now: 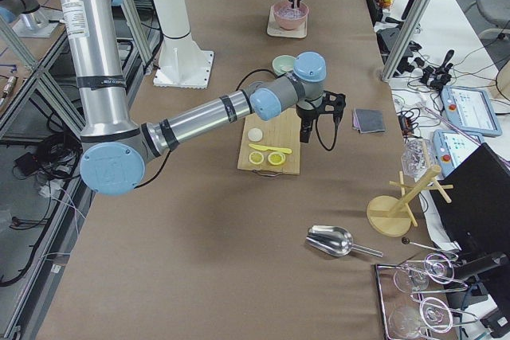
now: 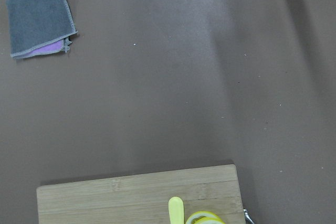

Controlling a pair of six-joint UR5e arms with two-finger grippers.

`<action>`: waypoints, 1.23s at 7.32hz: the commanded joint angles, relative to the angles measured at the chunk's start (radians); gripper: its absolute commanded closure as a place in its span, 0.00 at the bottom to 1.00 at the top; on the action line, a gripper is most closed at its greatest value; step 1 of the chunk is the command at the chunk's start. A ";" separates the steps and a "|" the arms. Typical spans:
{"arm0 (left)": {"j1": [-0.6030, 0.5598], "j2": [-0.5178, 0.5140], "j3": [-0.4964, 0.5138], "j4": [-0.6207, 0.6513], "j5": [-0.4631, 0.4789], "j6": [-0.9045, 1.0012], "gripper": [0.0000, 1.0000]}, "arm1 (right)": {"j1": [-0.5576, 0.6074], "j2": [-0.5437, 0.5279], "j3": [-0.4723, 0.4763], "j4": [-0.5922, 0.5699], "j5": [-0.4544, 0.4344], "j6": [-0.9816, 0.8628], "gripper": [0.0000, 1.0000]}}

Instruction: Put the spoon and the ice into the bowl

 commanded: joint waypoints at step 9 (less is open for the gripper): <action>0.343 -0.481 0.263 -0.116 0.157 -0.740 1.00 | 0.117 -0.107 -0.002 -0.100 0.012 -0.358 0.00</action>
